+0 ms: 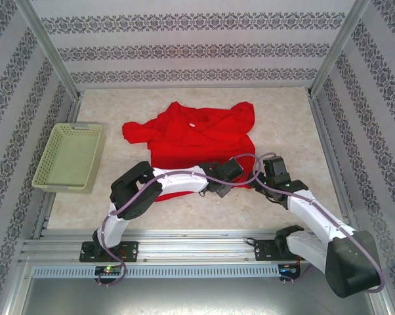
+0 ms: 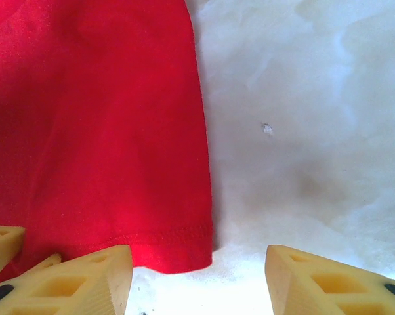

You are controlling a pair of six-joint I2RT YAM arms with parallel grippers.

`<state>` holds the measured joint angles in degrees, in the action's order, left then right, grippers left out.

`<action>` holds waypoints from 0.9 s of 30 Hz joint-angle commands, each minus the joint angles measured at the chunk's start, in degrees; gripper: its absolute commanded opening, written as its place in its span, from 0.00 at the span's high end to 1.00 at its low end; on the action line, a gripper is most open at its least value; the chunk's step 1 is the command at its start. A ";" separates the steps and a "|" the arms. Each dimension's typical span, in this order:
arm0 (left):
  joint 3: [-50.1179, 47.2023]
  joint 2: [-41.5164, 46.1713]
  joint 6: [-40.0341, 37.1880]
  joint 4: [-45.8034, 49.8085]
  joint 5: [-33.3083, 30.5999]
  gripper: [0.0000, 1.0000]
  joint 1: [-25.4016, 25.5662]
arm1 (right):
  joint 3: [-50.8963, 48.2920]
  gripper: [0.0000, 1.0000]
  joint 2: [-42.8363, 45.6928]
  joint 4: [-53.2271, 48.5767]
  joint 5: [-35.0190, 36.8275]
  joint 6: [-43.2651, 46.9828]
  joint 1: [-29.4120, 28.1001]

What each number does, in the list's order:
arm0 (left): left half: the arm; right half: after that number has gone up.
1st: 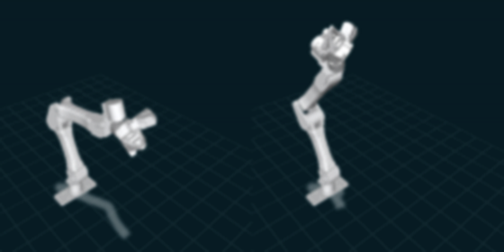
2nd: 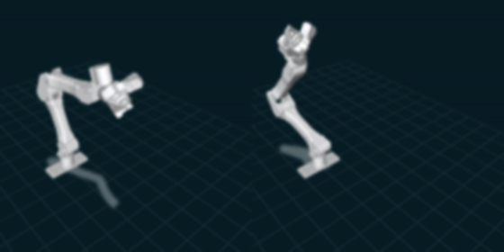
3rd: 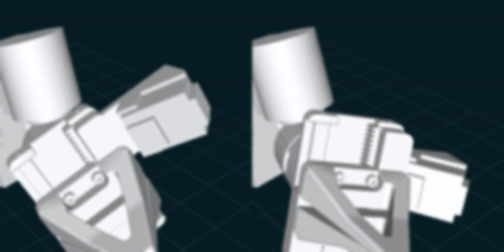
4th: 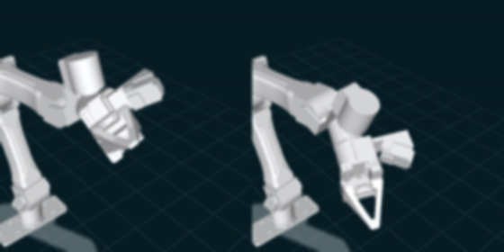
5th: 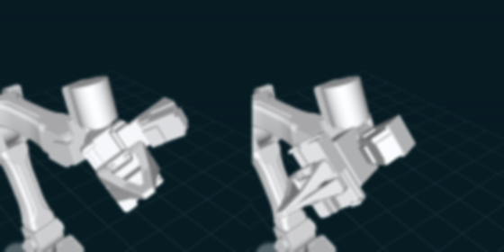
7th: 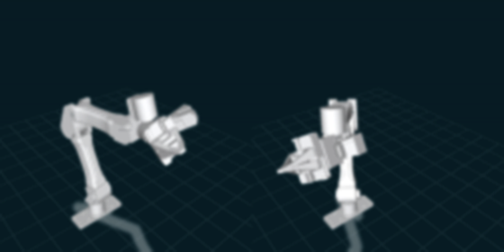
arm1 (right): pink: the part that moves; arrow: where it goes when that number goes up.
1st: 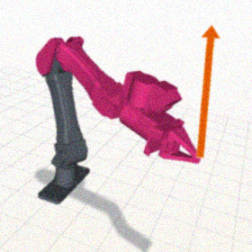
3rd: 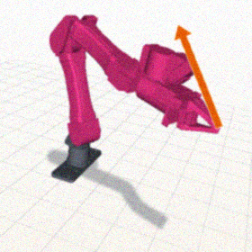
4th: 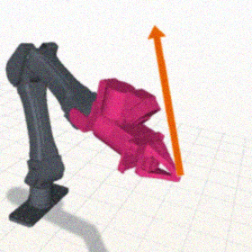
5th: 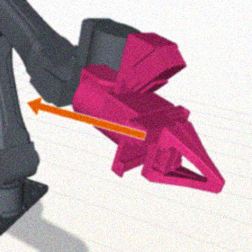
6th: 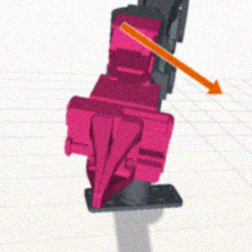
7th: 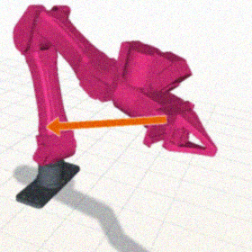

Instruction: Fold the inside-out t-shirt

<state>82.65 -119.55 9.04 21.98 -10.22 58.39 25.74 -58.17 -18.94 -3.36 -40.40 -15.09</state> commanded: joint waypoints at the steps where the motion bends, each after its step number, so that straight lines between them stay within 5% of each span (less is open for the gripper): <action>1: 1.55 -0.95 -0.59 1.34 -0.23 0.76 -0.37 | -0.68 0.44 -0.85 2.25 -1.87 -0.56 0.27; 10: 1.11 1.07 0.75 0.57 1.91 1.00 -1.17 | -1.26 0.45 -0.55 3.39 -3.15 0.14 -0.42; 20: -1.35 10.76 3.89 -0.73 6.72 1.00 -4.05 | -7.39 0.45 5.92 14.39 -7.95 -0.98 -3.78; 27: -1.02 13.77 4.08 -0.64 10.14 1.00 -6.25 | -8.01 0.45 5.31 22.47 -4.12 1.15 -14.77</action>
<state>81.76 -106.63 12.05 21.65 -2.70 53.08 17.61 -52.03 -2.20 -9.30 -40.36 -26.74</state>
